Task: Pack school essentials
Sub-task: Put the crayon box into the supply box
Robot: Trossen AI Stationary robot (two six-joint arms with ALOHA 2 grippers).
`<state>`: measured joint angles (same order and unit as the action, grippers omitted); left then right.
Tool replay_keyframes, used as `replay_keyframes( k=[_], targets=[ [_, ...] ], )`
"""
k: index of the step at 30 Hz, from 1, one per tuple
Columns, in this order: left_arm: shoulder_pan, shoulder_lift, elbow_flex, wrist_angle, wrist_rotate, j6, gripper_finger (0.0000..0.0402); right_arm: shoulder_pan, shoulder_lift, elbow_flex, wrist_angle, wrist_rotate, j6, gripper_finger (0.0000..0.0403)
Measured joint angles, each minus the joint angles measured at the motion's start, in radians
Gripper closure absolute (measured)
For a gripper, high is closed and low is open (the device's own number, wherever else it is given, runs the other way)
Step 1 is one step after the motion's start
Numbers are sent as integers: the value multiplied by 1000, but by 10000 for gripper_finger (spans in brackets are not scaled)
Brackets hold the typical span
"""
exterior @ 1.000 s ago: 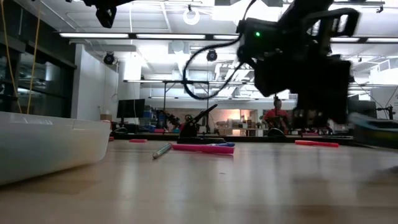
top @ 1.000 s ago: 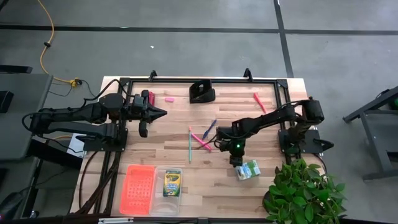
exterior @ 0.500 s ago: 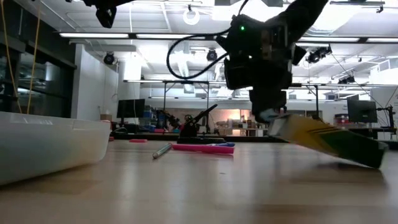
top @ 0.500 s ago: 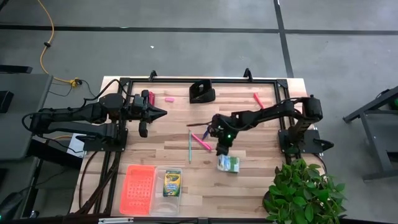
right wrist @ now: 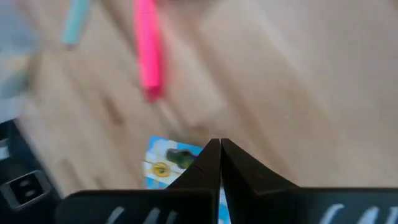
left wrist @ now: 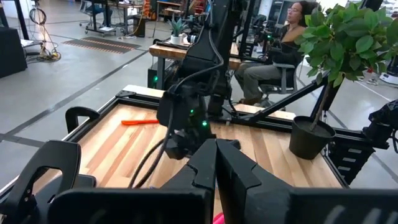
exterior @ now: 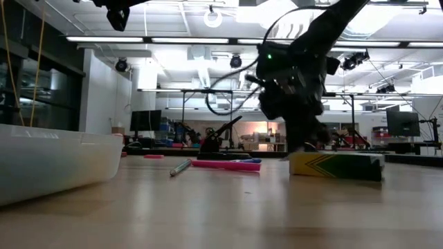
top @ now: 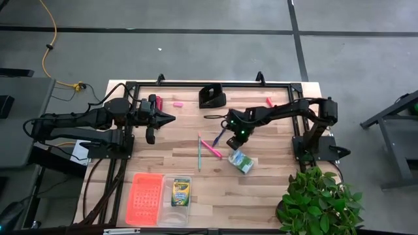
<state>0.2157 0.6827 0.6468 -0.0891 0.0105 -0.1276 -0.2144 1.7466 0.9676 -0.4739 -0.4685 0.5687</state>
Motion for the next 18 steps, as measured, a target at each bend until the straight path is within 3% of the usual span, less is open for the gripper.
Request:
replay_keyframes(
  k=[7, 18],
  targets=[
    [0, 0, 0, 0, 0, 0, 401, -29, -8, 0, -161, 77, -53, 403],
    [0, 0, 0, 0, 0, -17, 401, -74, -103, 0, -267, 131, -58, 403]
  ],
)
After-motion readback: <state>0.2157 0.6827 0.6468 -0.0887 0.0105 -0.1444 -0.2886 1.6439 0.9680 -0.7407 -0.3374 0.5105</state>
